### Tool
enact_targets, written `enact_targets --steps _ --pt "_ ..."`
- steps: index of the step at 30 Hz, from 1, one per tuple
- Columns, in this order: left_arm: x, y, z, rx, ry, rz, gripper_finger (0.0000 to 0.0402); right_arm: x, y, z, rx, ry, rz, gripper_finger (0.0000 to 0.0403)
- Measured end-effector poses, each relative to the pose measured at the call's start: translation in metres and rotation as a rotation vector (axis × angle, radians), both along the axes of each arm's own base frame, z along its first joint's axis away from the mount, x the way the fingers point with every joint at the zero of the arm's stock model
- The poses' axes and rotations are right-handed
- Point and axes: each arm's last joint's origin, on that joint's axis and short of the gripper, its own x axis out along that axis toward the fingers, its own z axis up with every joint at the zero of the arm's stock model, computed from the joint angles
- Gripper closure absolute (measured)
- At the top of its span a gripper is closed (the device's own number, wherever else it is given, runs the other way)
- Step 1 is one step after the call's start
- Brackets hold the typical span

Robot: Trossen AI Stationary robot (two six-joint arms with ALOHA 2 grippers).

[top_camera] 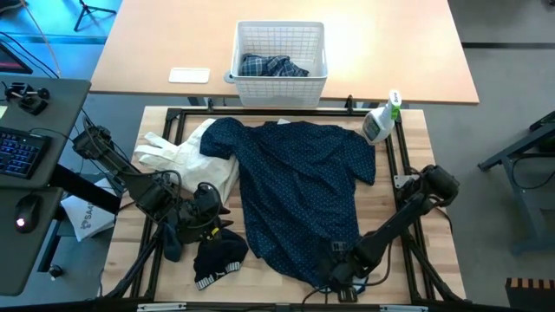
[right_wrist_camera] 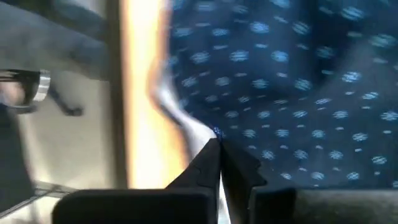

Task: Fold laundry
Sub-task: Fold the navy blue polo shirt

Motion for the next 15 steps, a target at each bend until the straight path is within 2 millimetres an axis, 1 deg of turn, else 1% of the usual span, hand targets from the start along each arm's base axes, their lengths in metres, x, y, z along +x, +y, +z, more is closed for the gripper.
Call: enact_targets --steps 3,6,9,12,15 --pt "0.000 0.000 0.000 -0.001 0.000 -0.001 0.0250 0.007 0.016 0.022 0.146 -0.024 0.086 0.0400" --pt "0.000 0.000 0.000 -0.001 0.000 -0.001 0.0250 0.009 0.029 0.038 0.278 -0.064 0.182 0.0401" --pt "0.000 0.000 0.000 -0.001 0.000 -0.002 0.0250 0.008 0.037 0.045 0.275 -0.104 0.175 0.0399" --pt "0.000 0.000 0.000 -0.001 0.000 -0.002 0.0250 0.005 0.037 0.042 0.176 -0.138 0.084 0.0397" --pt "0.000 0.000 0.000 -0.001 0.000 -0.002 0.0250 0.009 0.034 0.041 0.168 -0.145 0.058 0.0377"
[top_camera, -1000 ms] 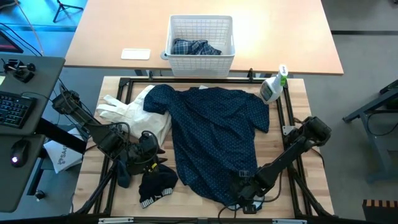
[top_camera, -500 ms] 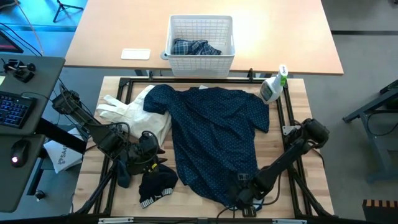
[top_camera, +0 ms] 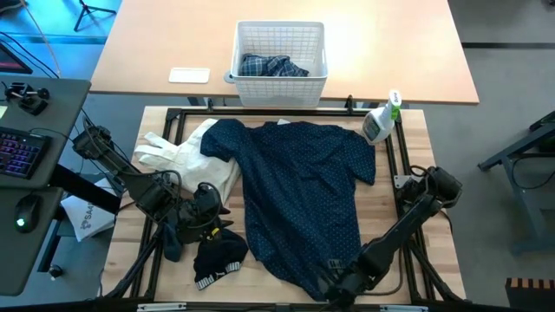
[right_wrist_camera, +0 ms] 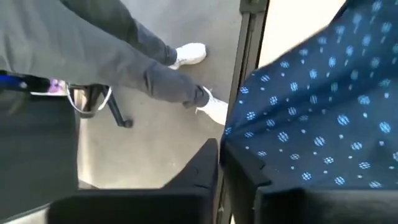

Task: Fold laundry
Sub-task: Fold the navy blue polo shirt

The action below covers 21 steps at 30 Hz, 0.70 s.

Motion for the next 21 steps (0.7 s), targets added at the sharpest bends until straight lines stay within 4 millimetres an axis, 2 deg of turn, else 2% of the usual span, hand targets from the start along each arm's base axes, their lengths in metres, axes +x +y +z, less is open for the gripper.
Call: enact_targets --steps 5,7,10,16,21 --pt "0.000 -0.001 0.000 -0.029 0.010 -0.002 0.0250 0.012 -0.014 0.010 0.108 0.043 -0.003 0.0301" --pt "0.000 -0.002 0.000 -0.045 0.012 -0.013 0.0250 0.013 -0.025 0.023 0.119 0.044 -0.051 0.0277" --pt "0.001 -0.002 0.001 -0.050 0.001 -0.010 0.0250 0.010 -0.045 0.049 0.008 -0.106 -0.181 0.0261" --pt "0.009 0.006 0.004 -0.081 -0.027 0.033 0.0250 -0.021 -0.099 0.092 -0.240 -0.176 -0.526 0.0267" --pt "0.020 0.019 0.029 -0.078 -0.081 0.071 0.0250 -0.049 -0.144 0.129 -0.193 -0.192 -0.895 0.0269"
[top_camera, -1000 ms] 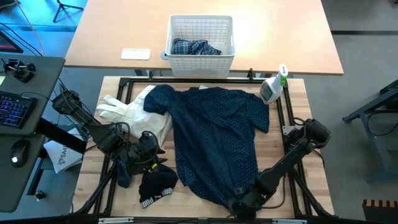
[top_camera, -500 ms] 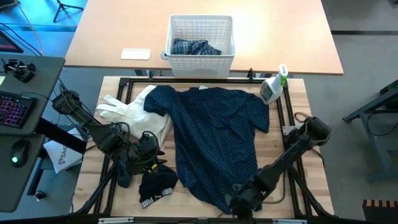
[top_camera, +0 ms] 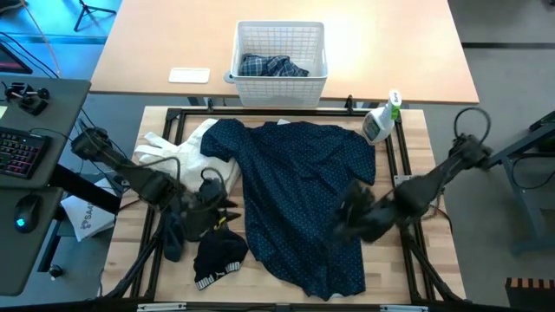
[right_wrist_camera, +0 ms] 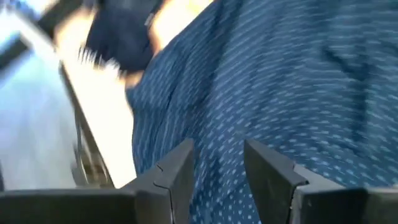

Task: Fold laundry
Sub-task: Fold the navy blue polo shirt

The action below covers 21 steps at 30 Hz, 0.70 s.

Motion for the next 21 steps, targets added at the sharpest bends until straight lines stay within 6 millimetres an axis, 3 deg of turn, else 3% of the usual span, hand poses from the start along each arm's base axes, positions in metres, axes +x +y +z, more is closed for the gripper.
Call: enact_targets --steps 5,10,14,21 --pt "0.009 0.028 0.030 0.052 -0.015 0.059 0.0250 -0.017 -0.036 0.017 0.019 -0.028 -0.199 0.0269" --pt "0.018 0.068 0.041 0.106 0.015 0.140 0.0250 -0.017 -0.067 0.009 -0.079 0.106 -0.321 0.0269" --pt "0.023 0.107 0.037 0.042 0.079 0.200 0.0250 -0.002 -0.090 0.000 -0.120 0.200 -0.360 0.0269" --pt "0.037 0.180 0.016 0.060 0.220 0.250 0.0250 0.032 -0.125 -0.027 -0.267 0.290 -0.122 0.0269"
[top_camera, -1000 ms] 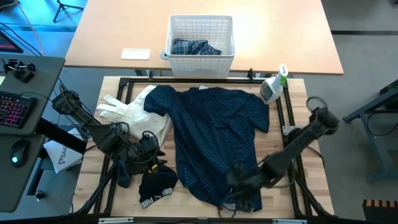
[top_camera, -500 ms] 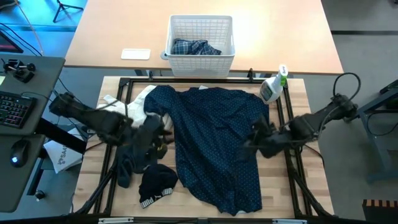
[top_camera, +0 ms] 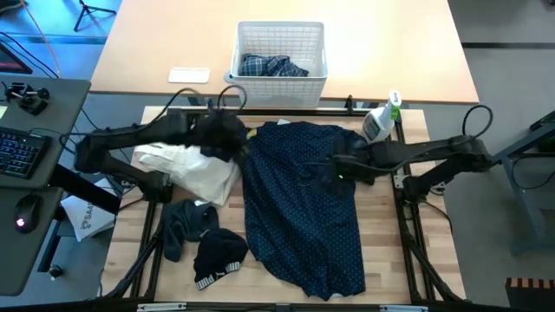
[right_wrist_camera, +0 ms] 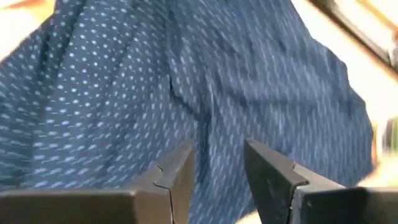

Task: Fold laundry
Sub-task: Fold the navy blue polo shirt

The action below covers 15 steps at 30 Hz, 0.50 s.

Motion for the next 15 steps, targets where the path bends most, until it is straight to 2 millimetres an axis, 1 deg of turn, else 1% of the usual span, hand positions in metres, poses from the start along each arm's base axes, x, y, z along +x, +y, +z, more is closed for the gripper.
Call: enact_targets --steps 2,5,7,9,11,15 --pt "0.004 0.019 -0.010 -0.035 0.040 -0.013 0.0250 0.011 -0.013 -0.018 -0.026 -0.040 0.089 0.0269" --pt "0.011 0.043 -0.028 -0.079 0.102 -0.056 0.0249 0.021 -0.040 -0.049 0.055 -0.149 0.155 0.0269" --pt "0.017 0.056 -0.041 -0.106 0.136 -0.073 0.0246 0.023 -0.059 -0.068 0.141 -0.229 0.166 0.0269" --pt "0.023 0.067 -0.055 -0.125 0.170 -0.077 0.0242 0.021 -0.075 -0.083 0.212 -0.266 0.156 0.0269" --pt "0.029 0.076 -0.067 -0.131 0.190 -0.066 0.0238 0.016 -0.090 -0.090 0.236 -0.270 0.142 0.0269" --pt "0.046 0.092 -0.087 -0.102 0.175 -0.002 0.0232 0.004 -0.113 -0.099 0.188 -0.216 0.134 0.0269"
